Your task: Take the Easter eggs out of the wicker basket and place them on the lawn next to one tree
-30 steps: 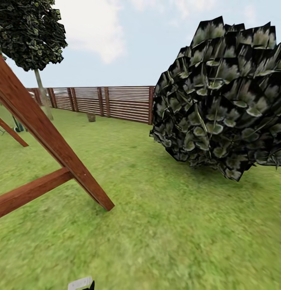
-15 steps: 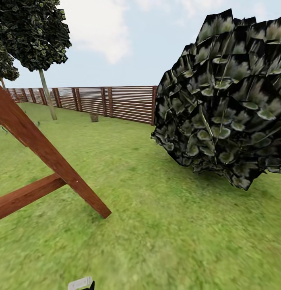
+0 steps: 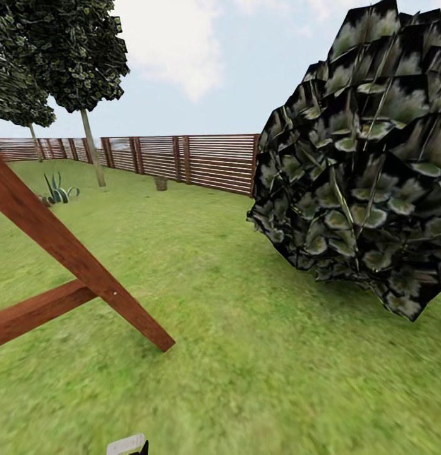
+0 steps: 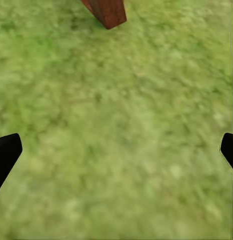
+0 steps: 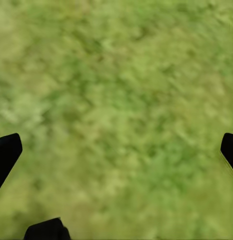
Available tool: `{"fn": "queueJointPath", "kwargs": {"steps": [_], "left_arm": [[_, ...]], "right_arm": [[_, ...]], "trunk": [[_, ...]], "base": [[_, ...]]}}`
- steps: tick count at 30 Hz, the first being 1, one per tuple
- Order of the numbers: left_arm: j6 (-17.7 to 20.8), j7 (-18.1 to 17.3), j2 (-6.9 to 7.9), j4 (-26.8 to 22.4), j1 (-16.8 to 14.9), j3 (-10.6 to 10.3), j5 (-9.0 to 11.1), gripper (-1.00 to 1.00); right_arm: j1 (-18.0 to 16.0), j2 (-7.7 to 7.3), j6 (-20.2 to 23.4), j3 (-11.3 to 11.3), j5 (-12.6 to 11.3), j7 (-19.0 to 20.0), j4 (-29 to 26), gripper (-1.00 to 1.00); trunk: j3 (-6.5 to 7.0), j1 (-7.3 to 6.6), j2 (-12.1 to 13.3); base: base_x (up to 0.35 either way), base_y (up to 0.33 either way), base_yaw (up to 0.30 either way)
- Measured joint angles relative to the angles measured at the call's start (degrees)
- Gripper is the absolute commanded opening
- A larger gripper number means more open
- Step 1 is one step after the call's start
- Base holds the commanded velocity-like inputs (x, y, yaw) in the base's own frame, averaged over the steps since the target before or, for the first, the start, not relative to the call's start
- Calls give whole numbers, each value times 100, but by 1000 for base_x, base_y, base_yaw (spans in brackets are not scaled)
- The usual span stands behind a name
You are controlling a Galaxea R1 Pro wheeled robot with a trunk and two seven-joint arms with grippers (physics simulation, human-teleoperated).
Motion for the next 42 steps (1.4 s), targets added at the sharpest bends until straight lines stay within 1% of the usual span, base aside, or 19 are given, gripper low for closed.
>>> {"fn": "queueJointPath", "kwargs": {"steps": [17, 25, 32, 42], "left_arm": [[0, 0, 0, 0, 0, 0, 0, 100], [0, 0, 0, -1, 1, 0, 0, 100], [0, 0, 0, 0, 0, 0, 0, 100], [1, 0, 0, -1, 1, 1, 0, 100]], "right_arm": [[0, -2, 0, -1, 0, 0, 2, 100], [-1, 2, -1, 0, 0, 0, 0, 100], [0, -2, -2, 0, 0, 0, 1, 100], [-1, 6, -1, -1, 0, 0, 1, 100]], "trunk": [[0, 0, 0], [-15, 0, 0], [-18, 0, 0], [-46, 0, 0]], "base": [[265, -203, 7], [265, -203, 160], [265, -203, 48], [265, -203, 185]]}}
